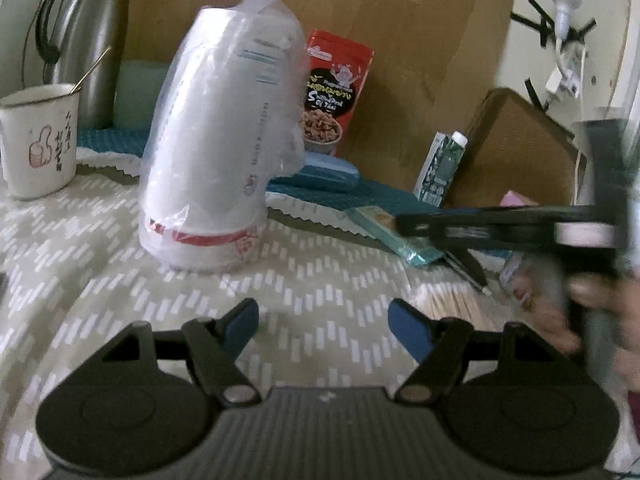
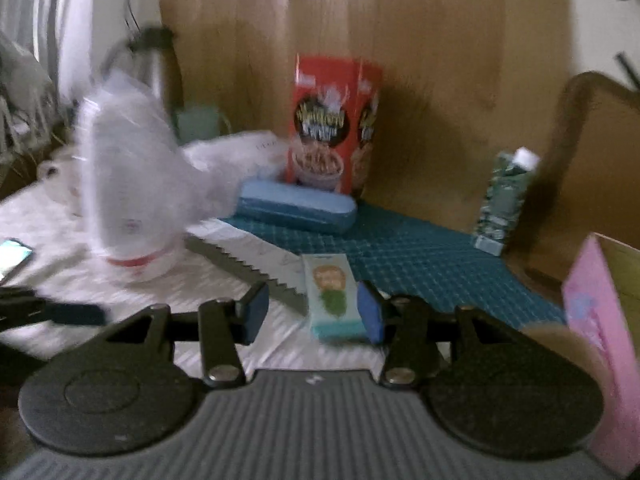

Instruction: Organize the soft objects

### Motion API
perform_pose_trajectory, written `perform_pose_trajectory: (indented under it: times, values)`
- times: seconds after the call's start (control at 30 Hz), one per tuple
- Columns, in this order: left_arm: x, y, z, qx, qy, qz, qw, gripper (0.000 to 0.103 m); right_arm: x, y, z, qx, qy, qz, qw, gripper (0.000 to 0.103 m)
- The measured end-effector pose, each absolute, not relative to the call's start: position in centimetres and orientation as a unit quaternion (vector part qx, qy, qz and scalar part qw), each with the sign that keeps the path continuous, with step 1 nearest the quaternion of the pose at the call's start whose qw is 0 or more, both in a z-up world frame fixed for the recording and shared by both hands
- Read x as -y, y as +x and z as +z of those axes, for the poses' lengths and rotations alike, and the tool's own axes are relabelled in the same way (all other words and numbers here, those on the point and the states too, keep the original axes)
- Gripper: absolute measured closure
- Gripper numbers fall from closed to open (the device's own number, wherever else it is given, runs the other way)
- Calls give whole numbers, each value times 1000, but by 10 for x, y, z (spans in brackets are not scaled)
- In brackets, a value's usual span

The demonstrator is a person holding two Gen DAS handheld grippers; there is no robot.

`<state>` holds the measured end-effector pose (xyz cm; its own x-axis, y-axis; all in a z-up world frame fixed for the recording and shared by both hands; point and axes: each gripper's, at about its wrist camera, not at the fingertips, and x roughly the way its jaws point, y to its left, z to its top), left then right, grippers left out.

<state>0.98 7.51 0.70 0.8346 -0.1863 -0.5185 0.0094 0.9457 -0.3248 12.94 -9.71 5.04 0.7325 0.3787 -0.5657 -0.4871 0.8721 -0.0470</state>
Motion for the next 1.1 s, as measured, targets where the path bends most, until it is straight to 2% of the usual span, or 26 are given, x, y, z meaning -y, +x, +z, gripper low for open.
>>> perform_pose_trajectory:
  times: [0.13, 0.3, 0.57, 0.8, 1.1]
  values:
    - [-87, 8, 4, -276, -198, -58, 939, 29, 83, 175, 33, -355, -92, 220, 904, 49]
    - [-90, 7, 4, -274, -205, -58, 938, 29, 77, 183, 31, -373, -65, 227, 897, 57]
    - [-86, 10, 4, -276, -194, -52, 940, 29, 60, 160, 32, -357, -98, 256, 893, 59]
    - [-82, 10, 5, -278, -179, -42, 943, 29, 74, 140, 57, -292, -31, 248, 923, 59]
    - [-72, 13, 6, -283, -147, -28, 947, 29, 117, 57, 97, -203, 15, 294, 934, 59]
